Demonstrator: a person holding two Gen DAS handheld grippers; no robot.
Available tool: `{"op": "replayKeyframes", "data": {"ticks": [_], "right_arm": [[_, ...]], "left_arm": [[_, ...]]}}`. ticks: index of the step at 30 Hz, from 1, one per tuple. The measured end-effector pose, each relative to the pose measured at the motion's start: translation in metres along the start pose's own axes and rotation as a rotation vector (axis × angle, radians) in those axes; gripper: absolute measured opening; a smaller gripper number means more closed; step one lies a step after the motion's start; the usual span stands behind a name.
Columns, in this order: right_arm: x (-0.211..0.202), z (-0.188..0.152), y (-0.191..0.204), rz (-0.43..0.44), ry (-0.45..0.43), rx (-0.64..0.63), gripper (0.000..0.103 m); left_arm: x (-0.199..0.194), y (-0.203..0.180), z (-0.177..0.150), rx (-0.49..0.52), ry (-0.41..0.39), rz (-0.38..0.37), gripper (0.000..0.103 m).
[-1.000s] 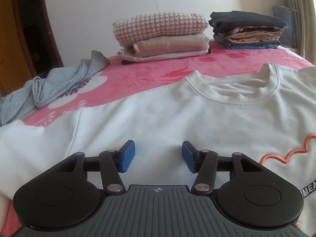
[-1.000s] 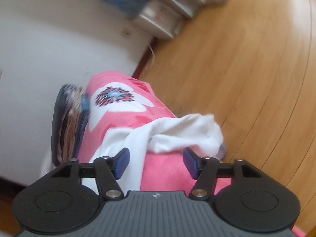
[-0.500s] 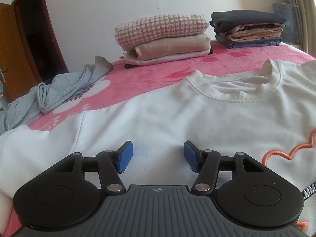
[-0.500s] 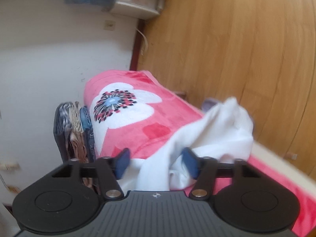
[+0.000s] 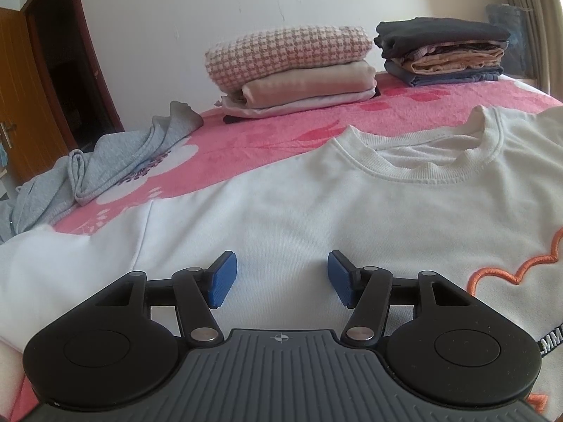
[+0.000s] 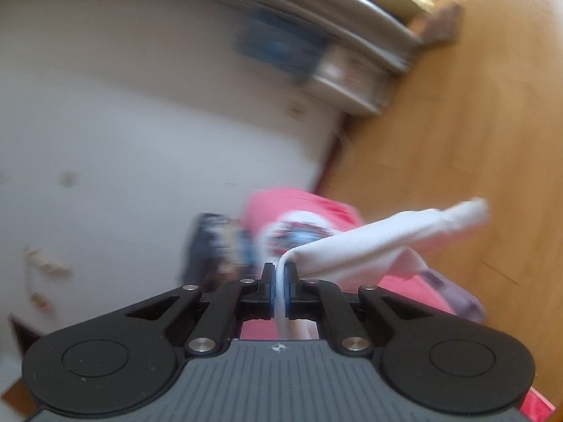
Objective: Fold clothes
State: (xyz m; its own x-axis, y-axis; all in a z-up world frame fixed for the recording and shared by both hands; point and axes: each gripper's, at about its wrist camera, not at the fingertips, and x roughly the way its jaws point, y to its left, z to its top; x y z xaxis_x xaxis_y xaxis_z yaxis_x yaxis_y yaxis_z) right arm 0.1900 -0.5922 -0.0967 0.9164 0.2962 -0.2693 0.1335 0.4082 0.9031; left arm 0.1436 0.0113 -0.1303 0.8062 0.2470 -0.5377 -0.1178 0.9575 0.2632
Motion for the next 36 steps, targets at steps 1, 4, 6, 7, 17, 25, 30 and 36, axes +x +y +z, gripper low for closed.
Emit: {"op": "replayKeyframes", "data": {"ticks": [1,4,6,7,17,25,30,36], "right_arm": [[-0.005,-0.003,0.018,0.052,0.017,-0.045,0.005],[-0.018,-0.031,0.089,0.179,0.158,-0.315,0.005],[-0.024,-0.074,0.131,0.210,0.299,-0.568,0.005],[-0.027,-0.098,0.149,0.214,0.379,-0.699,0.005],[-0.047,-0.321,0.118,-0.181,0.849,-1.434,0.010],[-0.055,-0.230,0.124,-0.203,0.527,-0.893,0.040],[0.005,-0.182,0.083,-0.287,0.425,-0.444,0.040],[0.039,-0.179,0.045,-0.330,0.378,-0.262,0.035]], "left_arm": [[0.000,0.000,0.000,-0.004,0.001,-0.002,0.058],[-0.002,0.003,0.001,-0.016,0.005,-0.012,0.058],[-0.004,0.005,0.001,-0.023,0.007,-0.022,0.057],[-0.004,0.007,0.001,-0.027,0.009,-0.028,0.058],[-0.034,0.024,0.010,-0.115,0.012,-0.156,0.058],[-0.054,0.009,0.014,-0.104,0.023,-0.320,0.058],[-0.058,-0.001,0.008,-0.077,0.049,-0.362,0.058],[-0.061,0.000,0.001,-0.053,0.069,-0.385,0.058]]}}
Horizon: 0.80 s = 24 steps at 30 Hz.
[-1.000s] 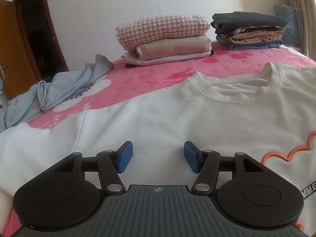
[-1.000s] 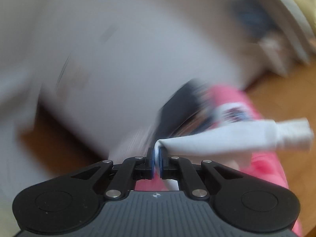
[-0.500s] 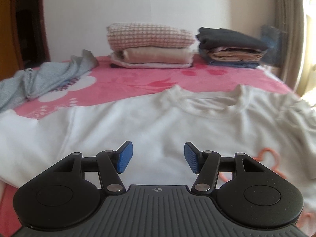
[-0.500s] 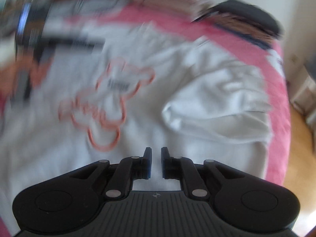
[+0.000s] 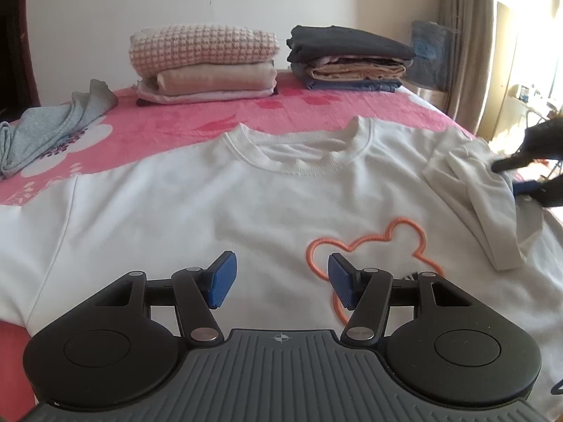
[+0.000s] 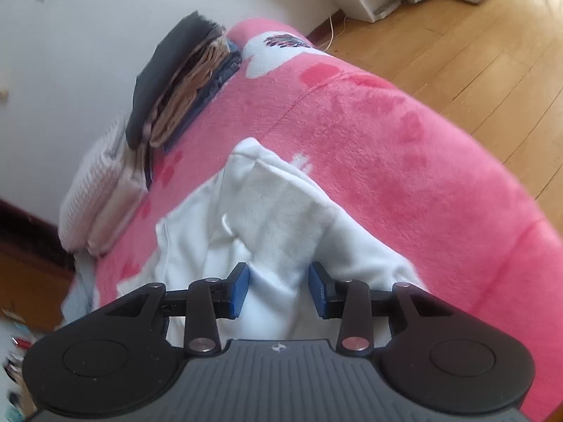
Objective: Fold clothes
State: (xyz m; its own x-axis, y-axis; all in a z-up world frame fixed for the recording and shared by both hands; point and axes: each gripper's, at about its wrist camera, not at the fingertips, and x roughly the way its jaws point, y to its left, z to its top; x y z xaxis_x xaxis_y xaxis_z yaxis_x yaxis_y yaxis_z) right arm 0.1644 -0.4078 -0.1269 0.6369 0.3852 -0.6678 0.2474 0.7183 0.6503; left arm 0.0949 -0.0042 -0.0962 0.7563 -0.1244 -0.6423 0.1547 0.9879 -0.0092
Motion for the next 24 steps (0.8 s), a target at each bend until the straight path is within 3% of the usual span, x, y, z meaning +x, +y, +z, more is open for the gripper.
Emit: {"op": "replayKeyframes", "data": {"ticks": [3,6,9,13,16,20,24], "right_arm": [[0.002,-0.004,0.005,0.044,-0.036,-0.031,0.013],[-0.006,-0.011,0.025,0.123,-0.060,-0.117,0.012],[-0.026,-0.036,0.069,0.222,-0.045,-0.333,0.011],[-0.038,-0.102,0.128,0.301,0.022,-0.710,0.012],[-0.021,-0.151,0.150,0.316,0.123,-0.833,0.013],[0.003,-0.199,0.154,0.280,0.263,-0.862,0.016],[-0.020,-0.217,0.142,0.296,0.312,-0.826,0.026]], "left_arm": [[-0.003,0.006,0.000,-0.016,0.012,-0.007,0.058],[-0.010,0.018,0.002,-0.062,0.016,-0.021,0.058],[-0.018,0.031,0.005,-0.109,0.016,-0.034,0.058],[-0.021,0.054,0.010,-0.219,0.040,-0.040,0.058],[-0.020,0.074,0.011,-0.336,0.063,-0.028,0.058],[-0.023,0.082,0.009,-0.388,0.070,-0.033,0.058],[-0.024,0.072,0.008,-0.338,0.081,-0.081,0.058]]}}
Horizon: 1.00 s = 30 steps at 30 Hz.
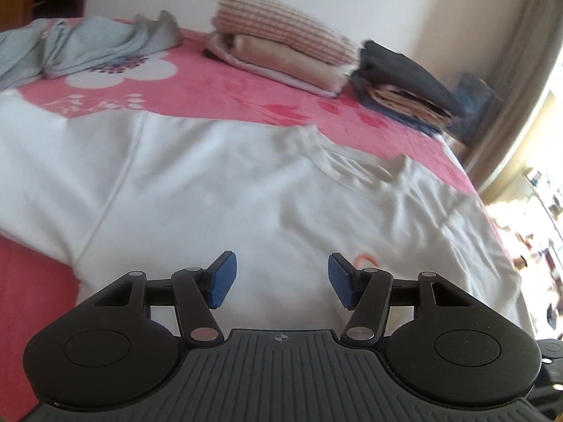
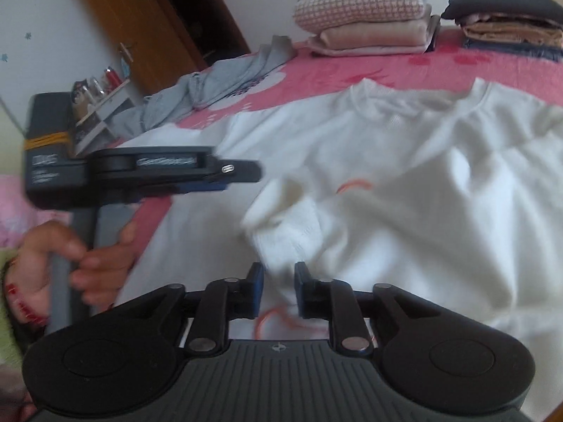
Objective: Fold clothes
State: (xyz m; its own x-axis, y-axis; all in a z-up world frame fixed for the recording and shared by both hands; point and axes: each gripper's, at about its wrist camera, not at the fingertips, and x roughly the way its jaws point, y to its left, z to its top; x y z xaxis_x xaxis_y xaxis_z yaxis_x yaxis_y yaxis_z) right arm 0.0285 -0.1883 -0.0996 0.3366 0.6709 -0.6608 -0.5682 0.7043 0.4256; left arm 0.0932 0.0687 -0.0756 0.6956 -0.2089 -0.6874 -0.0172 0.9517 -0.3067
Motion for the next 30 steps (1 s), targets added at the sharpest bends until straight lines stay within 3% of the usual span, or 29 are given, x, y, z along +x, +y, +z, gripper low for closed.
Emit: {"op": "replayKeyframes", "data": {"ticks": [6,9,12,16,20,24,30], "right_arm": [[-0.063,-0.058,-0.025,0.091,0.052,0.347,0.030],[-0.093,-0.110,-0.040,0.059,0.110,0.517,0.031],[-0.126,-0.151,-0.053,-0.031,0.124,0.623,0.030],[-0.170,-0.170,-0.066,-0.120,0.003,0.763,0.031],[-0.199,-0.138,-0.078,-0.158,-0.198,0.735,0.031],[-0.191,-0.100,-0.104,-0.176,-0.302,0.722,0.031],[-0.152,-0.086,-0.139,-0.146,-0.365,0.797,0.031]], "left_arm": [[0.012,-0.017,-0.008,0.061,0.065,-0.054,0.058],[0.017,-0.022,-0.013,0.100,0.096,-0.036,0.058],[0.017,-0.020,-0.018,0.134,0.116,-0.021,0.058],[0.011,-0.014,-0.023,0.159,0.123,-0.008,0.058],[0.003,-0.002,-0.027,0.135,0.141,-0.002,0.058],[-0.002,0.007,-0.031,0.090,0.154,-0.021,0.058],[-0.001,0.004,-0.031,0.027,0.144,-0.061,0.058]]}}
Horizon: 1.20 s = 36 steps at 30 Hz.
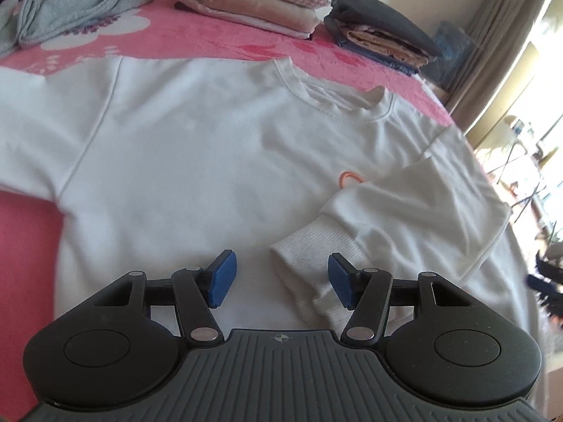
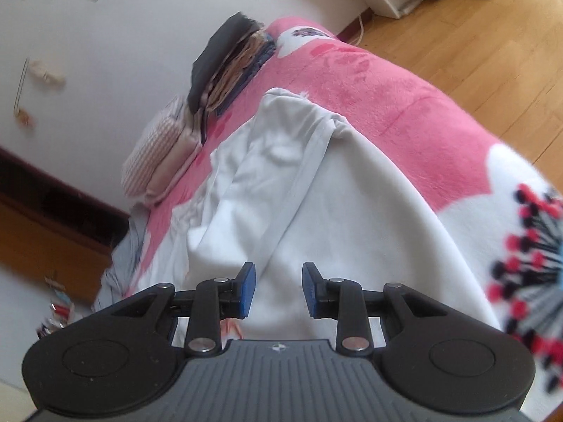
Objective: Fold clothes
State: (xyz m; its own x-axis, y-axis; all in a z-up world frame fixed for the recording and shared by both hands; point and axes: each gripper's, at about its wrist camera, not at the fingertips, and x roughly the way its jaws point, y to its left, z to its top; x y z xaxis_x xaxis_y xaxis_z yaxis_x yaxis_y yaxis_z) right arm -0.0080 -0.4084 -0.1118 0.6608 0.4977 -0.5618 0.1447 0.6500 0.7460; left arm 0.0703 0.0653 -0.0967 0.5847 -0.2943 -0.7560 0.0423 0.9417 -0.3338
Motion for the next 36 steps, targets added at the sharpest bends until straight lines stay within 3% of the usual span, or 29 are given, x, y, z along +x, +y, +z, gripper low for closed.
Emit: {"op": "replayKeyframes", "data": {"ticks": [3,6,9,11,14,16,18,20,22,27,32,36], "right_arm": [[0.018,0.006,-0.012,0.004,-0.023,0.044,0.031],[0.027,0.015,-0.017,-0.009,-0.050,0.054,0.031],[0.032,0.024,-0.017,-0.042,-0.093,0.021,0.031],[0.031,0.029,-0.014,-0.090,-0.134,-0.051,0.031],[0.031,0.031,0.000,-0.225,-0.206,-0.268,0.031],[0.038,0.029,0.017,-0.350,-0.229,-0.509,0.031],[0.050,0.026,0.029,-0.448,-0.214,-0.728,0.031],[0.062,0.025,0.034,-0.466,-0.163,-0.833,0.031],[0.077,0.026,0.035,-0.473,-0.120,-0.880,0.031],[0.086,0.023,0.035,-0.490,-0.153,-0.863,0.029],[0.089,0.022,0.029,-0.487,-0.158,-0.851,0.029],[0.090,0.023,0.027,-0.486,-0.159,-0.844,0.029]], "left_arm": [[0.005,-0.007,0.001,0.001,-0.009,-0.012,0.056],[0.012,-0.021,-0.002,0.058,-0.041,0.043,0.049],[0.016,-0.039,-0.009,0.151,-0.083,0.127,0.029],[0.017,-0.048,-0.014,0.203,-0.104,0.144,0.006],[0.016,-0.057,-0.017,0.257,-0.135,0.183,0.005],[0.015,-0.057,-0.014,0.246,-0.144,0.196,0.004],[0.012,-0.056,-0.008,0.226,-0.156,0.206,0.004],[0.006,-0.054,0.000,0.206,-0.185,0.213,0.004],[-0.002,-0.052,0.011,0.177,-0.225,0.217,0.004],[-0.012,-0.038,0.036,0.115,-0.266,0.263,0.004],[0.015,-0.011,0.026,0.048,-0.116,0.323,0.004],[0.014,-0.009,0.018,0.116,-0.086,0.331,0.010]]}}
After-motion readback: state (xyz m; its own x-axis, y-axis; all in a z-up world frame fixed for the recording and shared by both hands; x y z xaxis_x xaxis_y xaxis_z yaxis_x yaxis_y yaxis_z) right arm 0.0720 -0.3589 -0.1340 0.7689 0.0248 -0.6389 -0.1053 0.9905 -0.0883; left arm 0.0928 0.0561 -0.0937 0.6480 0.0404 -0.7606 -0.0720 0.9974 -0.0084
